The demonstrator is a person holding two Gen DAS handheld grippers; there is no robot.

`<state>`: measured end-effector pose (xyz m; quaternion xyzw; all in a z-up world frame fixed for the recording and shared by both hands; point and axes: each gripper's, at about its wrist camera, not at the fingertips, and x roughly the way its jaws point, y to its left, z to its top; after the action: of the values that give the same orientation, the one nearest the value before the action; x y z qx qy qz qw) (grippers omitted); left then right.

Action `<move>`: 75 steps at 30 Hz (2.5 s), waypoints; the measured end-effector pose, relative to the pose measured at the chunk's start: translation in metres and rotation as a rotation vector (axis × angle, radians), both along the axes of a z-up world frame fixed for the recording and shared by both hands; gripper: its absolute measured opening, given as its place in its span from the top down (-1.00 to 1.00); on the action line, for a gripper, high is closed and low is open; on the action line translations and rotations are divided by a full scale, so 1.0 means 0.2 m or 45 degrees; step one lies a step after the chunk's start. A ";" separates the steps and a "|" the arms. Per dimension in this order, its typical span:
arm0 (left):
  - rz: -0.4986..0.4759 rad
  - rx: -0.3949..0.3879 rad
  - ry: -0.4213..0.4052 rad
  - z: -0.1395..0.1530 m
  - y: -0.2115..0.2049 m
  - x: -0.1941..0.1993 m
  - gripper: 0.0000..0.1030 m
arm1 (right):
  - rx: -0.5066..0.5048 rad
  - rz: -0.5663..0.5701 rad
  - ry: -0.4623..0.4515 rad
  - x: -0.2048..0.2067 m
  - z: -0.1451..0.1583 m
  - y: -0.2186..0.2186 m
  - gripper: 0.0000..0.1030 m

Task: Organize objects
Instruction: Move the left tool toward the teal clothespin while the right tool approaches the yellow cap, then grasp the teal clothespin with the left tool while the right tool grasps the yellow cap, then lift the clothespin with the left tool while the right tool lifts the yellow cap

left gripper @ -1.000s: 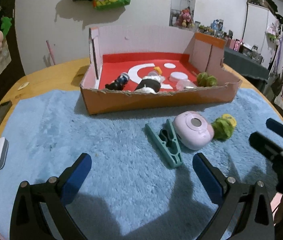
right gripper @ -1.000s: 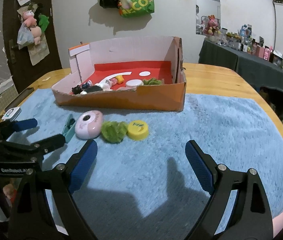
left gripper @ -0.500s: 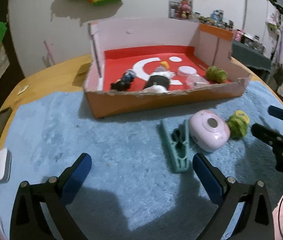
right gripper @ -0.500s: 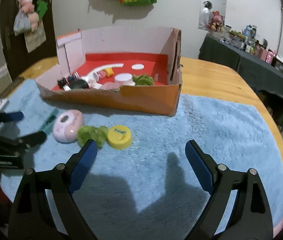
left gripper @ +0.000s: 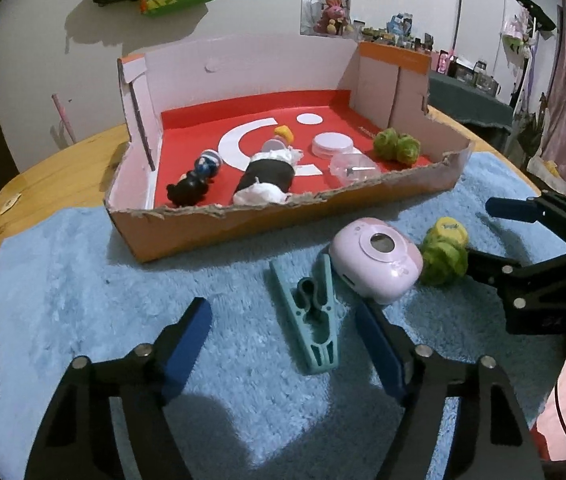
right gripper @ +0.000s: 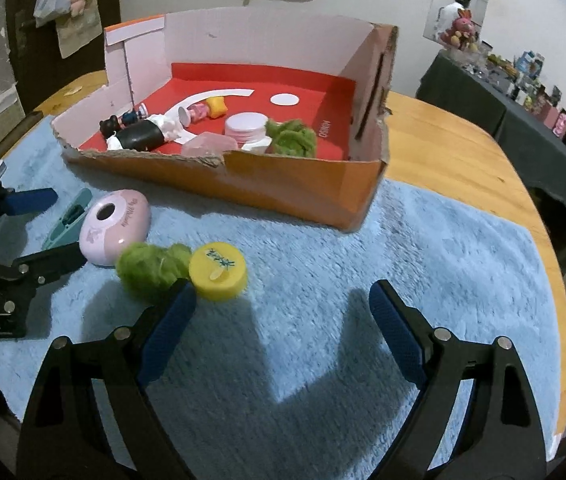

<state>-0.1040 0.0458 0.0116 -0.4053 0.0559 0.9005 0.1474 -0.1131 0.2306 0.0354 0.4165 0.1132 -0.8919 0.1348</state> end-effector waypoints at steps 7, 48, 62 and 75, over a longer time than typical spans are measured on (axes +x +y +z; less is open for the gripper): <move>-0.021 0.036 0.015 0.01 0.00 0.00 0.02 | -0.013 0.035 -0.019 -0.02 0.01 -0.04 -0.26; -0.068 0.167 0.113 0.19 -0.07 0.14 0.49 | -0.156 0.202 0.163 0.21 0.27 -0.17 0.44; -0.141 0.055 -0.053 0.03 -0.05 0.13 0.49 | -0.170 0.110 0.055 0.19 0.13 -0.08 0.44; -0.126 0.073 0.036 0.01 -0.03 0.17 0.25 | -0.156 0.045 0.084 0.24 0.06 -0.02 0.44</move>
<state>-0.0699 0.0391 0.0141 -0.3850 0.0520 0.8989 0.2024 -0.0651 0.2260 0.0476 0.3756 0.0701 -0.9080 0.1720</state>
